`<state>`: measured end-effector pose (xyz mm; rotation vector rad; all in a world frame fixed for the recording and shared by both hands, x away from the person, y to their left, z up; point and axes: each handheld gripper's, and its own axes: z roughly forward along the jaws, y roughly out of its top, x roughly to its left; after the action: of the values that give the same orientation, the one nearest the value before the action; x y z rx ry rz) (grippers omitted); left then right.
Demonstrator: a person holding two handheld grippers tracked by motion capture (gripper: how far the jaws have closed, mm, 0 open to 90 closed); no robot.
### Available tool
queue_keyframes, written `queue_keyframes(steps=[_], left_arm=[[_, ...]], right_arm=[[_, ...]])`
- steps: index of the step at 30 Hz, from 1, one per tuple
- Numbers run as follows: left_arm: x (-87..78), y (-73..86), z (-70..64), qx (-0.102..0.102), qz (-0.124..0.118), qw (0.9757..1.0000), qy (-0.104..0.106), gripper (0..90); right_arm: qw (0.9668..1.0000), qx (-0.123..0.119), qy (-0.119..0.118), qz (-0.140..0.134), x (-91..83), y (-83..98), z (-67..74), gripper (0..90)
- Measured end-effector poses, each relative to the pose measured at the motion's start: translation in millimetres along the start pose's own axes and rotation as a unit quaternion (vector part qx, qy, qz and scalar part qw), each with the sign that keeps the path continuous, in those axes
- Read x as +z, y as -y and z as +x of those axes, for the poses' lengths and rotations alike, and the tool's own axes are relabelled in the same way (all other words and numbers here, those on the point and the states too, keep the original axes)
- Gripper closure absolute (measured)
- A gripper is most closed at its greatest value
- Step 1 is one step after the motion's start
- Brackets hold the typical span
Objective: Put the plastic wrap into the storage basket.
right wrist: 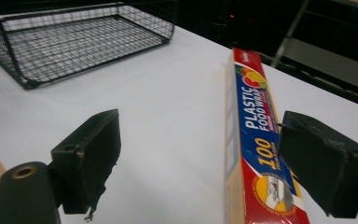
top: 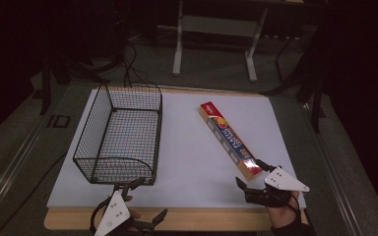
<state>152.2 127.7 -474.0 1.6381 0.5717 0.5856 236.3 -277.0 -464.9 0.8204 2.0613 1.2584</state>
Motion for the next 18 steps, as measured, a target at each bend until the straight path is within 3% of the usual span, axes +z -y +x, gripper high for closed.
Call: queue_keyframes(steps=[5,13,18], left_arm=[[1.5,-0.4,0.2,0.002,-0.001,1.0000,0.004,1.3],[3.7,-0.8,-2.0,0.006,-0.001,0.9999,0.008,1.3],[4.3,-0.3,-2.9,0.007,0.001,1.0000,0.005,1.3]], right_arm=[[0.9999,0.004,-0.011,0.005,-1.2,0.3,0.2,13.5],[1.0000,0.006,0.001,-0.001,-7.3,-5.5,-0.1,14.6],[1.0000,0.000,0.008,-0.004,-11.1,-19.8,0.8,14.4]])
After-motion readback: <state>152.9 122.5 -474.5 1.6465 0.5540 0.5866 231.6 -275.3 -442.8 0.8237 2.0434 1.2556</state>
